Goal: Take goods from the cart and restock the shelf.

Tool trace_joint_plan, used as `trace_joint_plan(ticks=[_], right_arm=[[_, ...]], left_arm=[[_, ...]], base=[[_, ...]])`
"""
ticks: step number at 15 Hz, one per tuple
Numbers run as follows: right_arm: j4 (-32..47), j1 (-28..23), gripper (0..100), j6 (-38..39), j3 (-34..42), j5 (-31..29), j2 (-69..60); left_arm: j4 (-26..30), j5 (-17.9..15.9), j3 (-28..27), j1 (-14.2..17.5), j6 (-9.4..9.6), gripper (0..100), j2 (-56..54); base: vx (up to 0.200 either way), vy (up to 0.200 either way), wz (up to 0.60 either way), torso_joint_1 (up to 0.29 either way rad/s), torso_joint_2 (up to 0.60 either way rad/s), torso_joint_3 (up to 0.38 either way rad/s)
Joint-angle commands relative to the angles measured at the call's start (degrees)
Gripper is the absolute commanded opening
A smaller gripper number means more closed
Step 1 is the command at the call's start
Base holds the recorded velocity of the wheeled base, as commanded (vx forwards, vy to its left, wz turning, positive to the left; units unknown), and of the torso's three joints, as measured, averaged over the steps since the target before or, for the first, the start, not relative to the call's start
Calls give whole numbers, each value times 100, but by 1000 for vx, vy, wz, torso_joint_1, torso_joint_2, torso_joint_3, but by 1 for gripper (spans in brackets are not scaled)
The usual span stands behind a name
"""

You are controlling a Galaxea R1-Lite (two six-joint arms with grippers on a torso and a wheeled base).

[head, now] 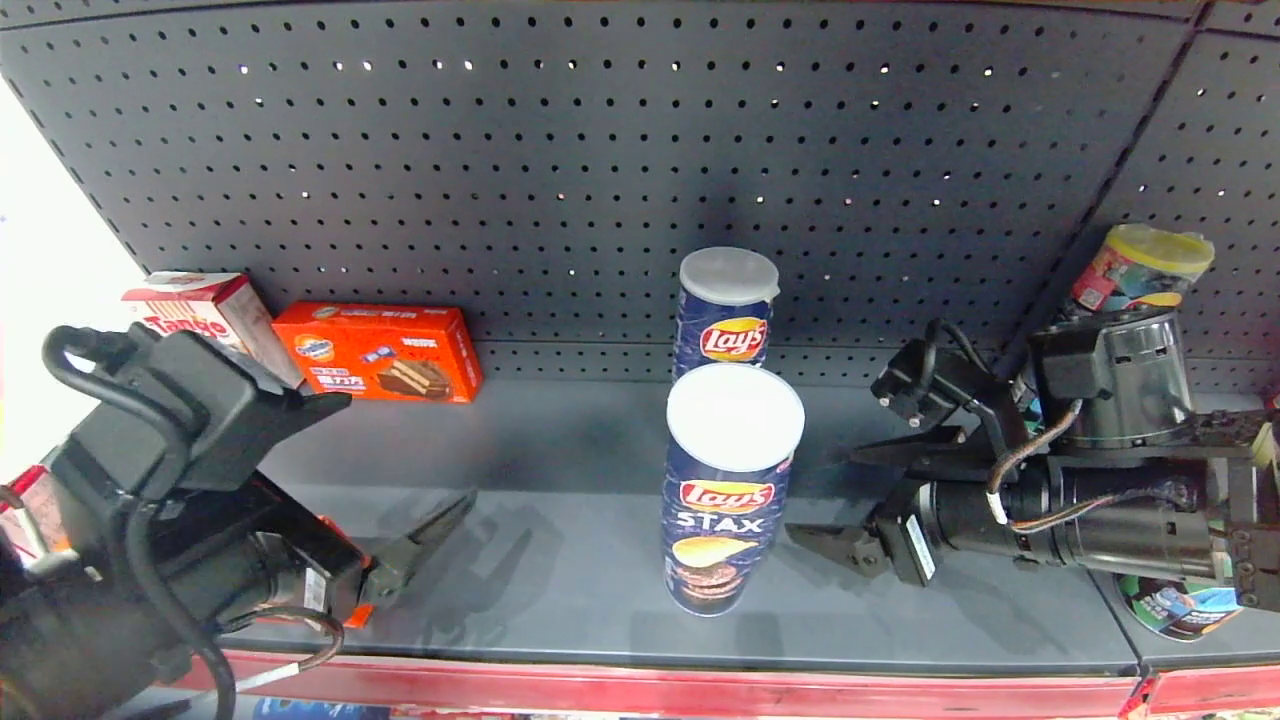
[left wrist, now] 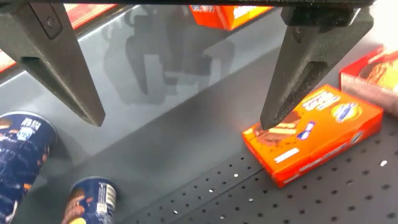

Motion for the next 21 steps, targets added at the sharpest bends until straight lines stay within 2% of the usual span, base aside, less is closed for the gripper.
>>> trace_joint_plan(ticks=[1, 4, 6, 10, 12, 17, 21], right_arm=[[-6, -42, 100, -3, -17, 1, -60], [-6, -86, 100, 5, -8, -8, -113], [-6, -129, 100, 5, -25, -8, -113], [-15, -226, 100, 14, -69, -25, -113], [-15, -314, 100, 14, -96, -25, -104], [-15, -411, 100, 14, -78, -16, -113], [-15, -420, 100, 14, -61, -25, -113]], left_arm=[[-23, 43, -369, 21, 137, 100, 913], [-67, 122, -940, 21, 181, 100, 1739], [-198, 183, -1353, -111, 260, 100, 2302], [-339, 183, -1371, -472, 269, 100, 2495], [-339, 175, -1362, -489, 269, 100, 2574], [-374, 183, -1415, -823, 269, 100, 2706], [-383, 183, -1467, -911, 269, 100, 2785]], base=[[0, 0, 0, 0, 0, 0], [0, 0, 0, 0, 0, 0], [0, 0, 0, 0, 0, 0], [0, 0, 0, 0, 0, 0], [0, 0, 0, 0, 0, 0], [0, 0, 0, 0, 0, 0], [0, 0, 0, 0, 0, 0]])
